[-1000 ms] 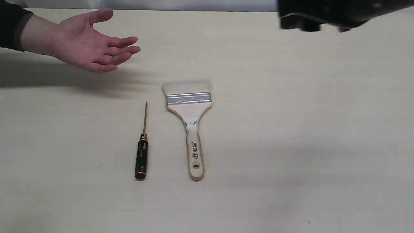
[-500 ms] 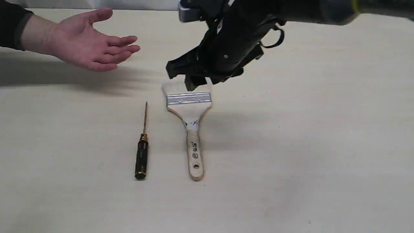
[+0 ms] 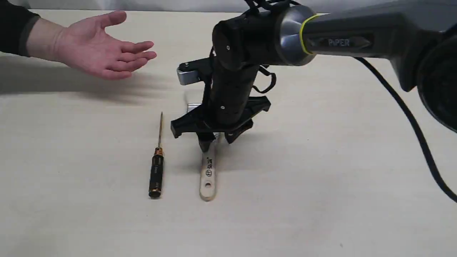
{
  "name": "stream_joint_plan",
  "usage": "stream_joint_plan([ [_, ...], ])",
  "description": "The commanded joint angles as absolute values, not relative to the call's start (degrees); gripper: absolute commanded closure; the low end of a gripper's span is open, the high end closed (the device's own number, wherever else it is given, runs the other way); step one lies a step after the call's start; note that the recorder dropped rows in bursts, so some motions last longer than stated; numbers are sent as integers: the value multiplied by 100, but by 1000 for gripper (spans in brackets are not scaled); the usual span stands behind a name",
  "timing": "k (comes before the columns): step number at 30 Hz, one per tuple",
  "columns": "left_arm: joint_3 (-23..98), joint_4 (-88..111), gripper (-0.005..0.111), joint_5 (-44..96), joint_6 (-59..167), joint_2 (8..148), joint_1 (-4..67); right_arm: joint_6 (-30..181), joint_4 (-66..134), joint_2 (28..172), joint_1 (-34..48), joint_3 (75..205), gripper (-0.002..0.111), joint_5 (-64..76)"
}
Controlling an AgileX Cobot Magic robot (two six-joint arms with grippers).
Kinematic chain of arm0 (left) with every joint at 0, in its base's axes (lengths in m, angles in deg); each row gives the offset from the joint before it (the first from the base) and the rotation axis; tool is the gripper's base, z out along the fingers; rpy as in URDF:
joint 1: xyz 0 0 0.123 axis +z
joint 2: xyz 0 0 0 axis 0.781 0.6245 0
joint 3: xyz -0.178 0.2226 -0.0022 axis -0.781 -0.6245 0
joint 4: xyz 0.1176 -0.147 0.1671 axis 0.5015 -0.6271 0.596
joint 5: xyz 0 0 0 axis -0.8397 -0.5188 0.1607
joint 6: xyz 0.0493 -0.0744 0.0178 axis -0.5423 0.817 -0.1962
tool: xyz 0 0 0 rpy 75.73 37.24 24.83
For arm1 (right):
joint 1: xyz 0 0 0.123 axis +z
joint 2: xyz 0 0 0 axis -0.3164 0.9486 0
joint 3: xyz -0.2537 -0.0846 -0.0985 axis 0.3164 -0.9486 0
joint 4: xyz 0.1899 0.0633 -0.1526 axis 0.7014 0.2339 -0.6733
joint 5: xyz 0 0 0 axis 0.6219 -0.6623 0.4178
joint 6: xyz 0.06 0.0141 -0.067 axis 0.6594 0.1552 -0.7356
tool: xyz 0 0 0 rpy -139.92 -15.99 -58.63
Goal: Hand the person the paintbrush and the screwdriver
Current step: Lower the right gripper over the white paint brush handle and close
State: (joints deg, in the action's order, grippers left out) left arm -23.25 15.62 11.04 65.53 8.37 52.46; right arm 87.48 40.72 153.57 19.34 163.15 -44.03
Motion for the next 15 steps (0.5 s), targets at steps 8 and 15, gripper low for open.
stream_joint_plan([
  [8,-2337,1546,107,1126,6564,822,5199,9483,3916,15583,1984,16312,56,-4323],
  [15,-2337,1546,107,1126,6564,822,5199,9670,4148,15762,1973,16312,56,-4373],
])
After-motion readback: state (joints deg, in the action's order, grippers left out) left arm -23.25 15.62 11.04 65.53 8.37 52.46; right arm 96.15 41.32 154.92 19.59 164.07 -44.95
